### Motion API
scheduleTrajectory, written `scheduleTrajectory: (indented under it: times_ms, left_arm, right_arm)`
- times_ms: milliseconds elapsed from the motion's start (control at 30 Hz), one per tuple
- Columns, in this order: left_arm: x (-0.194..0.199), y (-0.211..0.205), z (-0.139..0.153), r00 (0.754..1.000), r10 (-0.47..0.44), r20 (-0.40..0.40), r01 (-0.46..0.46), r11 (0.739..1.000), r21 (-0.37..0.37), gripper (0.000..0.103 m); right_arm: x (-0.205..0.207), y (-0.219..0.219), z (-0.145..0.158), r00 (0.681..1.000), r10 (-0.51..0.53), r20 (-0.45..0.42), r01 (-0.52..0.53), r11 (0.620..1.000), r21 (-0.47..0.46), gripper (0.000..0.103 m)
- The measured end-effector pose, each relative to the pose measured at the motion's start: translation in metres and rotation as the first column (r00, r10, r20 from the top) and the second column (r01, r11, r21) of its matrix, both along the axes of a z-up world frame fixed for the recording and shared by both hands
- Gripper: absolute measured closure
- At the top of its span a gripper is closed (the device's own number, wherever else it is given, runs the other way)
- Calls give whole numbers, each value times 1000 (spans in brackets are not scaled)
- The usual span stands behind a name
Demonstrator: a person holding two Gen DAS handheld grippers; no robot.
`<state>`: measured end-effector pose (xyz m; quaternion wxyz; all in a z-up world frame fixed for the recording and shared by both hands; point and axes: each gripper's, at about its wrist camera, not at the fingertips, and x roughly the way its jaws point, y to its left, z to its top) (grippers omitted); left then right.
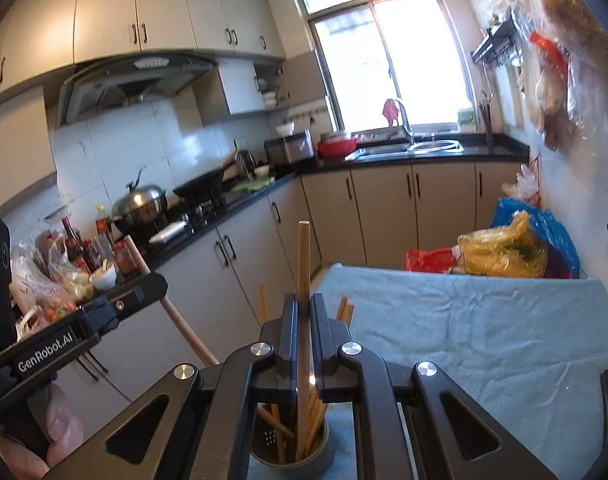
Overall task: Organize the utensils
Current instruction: 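Lift both held chopsticks and carry them over the black holder, then lower the chopsticks into the holder and open both tools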
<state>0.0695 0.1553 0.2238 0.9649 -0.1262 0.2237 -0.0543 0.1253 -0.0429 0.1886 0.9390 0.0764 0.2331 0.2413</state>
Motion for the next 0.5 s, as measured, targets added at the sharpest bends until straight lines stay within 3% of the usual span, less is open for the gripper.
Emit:
scheduleTrajectory:
  times_ms: [300, 500]
  left_arm:
    - [12, 2, -27, 997, 0, -72, 0, 1000, 0, 97]
    - [10, 4, -28, 997, 5, -74, -5, 1000, -9, 97]
  right_arm:
    - [8, 5, -25, 997, 22, -76, -26, 998, -49, 95]
    - [2, 1, -19, 996, 34, -78, -38, 998, -42, 94]
